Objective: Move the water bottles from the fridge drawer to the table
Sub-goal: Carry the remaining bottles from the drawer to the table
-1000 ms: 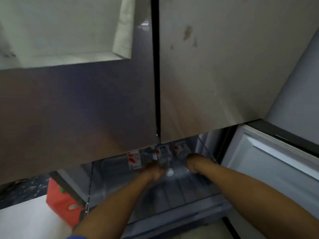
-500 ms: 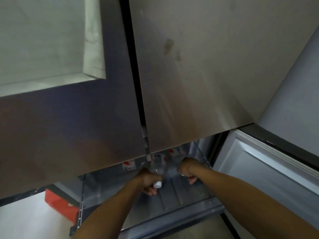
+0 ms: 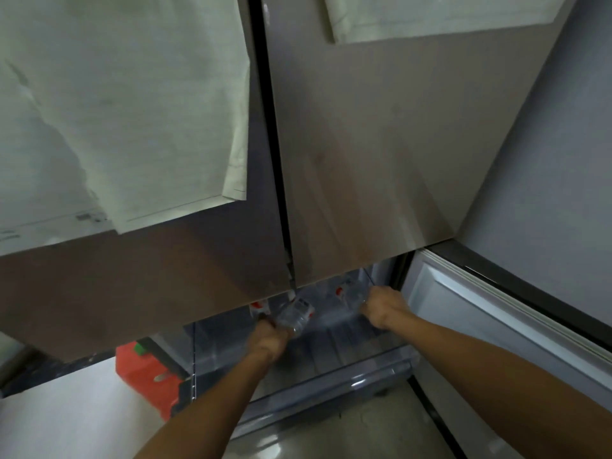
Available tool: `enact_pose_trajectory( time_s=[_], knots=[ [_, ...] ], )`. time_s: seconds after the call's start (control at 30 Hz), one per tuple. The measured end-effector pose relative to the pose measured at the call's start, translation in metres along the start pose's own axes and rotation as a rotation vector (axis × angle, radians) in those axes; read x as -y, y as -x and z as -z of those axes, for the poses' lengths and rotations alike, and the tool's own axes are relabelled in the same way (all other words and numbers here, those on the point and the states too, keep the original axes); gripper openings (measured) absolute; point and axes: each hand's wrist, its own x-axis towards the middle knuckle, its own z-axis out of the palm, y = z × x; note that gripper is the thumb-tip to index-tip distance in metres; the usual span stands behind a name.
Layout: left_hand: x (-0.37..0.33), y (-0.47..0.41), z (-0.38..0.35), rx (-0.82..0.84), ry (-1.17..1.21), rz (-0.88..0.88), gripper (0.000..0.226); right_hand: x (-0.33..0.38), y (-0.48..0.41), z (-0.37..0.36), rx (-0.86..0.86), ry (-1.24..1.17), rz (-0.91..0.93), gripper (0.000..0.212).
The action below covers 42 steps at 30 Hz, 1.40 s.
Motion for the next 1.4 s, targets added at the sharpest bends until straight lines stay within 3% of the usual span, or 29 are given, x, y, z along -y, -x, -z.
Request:
enact_pose_trajectory(
  time_s=[0.13, 0.27, 0.67, 0.97, 1.17, 1.4],
  knots=[
    [-0.012, 0.021, 0.015, -0.151, -0.3, -0.108, 0.041, -0.01, 0.016, 0.012, -0.123, -0.038, 0.069, 0.033],
    [-0.024, 0.041, 0.019, -0.293, -0.43, -0.249, 0.033, -0.017, 0.031, 0.018, -0.207, -0.074, 0.183, 0.036],
    [-0.008, 0.15, 0.031, -0.68, -0.372, -0.388, 0.023, -0.038, 0.104, 0.06, -0.441, -0.074, 0.654, 0.027],
    [0.027, 0.285, 0.094, -1.088, -0.329, -0.239, 0.027, 0.045, 0.198, 0.092, -0.602, -0.026, 1.042, 0.032],
    [0.109, 0.382, 0.126, -1.19, -0.428, -0.08, 0.034, 0.096, 0.279, 0.027, -0.555, 0.027, 1.308, 0.04],
    [0.259, 0.533, 0.141, -1.201, -0.44, 0.144, 0.032, 0.164, 0.421, -0.076, -0.426, 0.119, 1.563, 0.037]
  ],
)
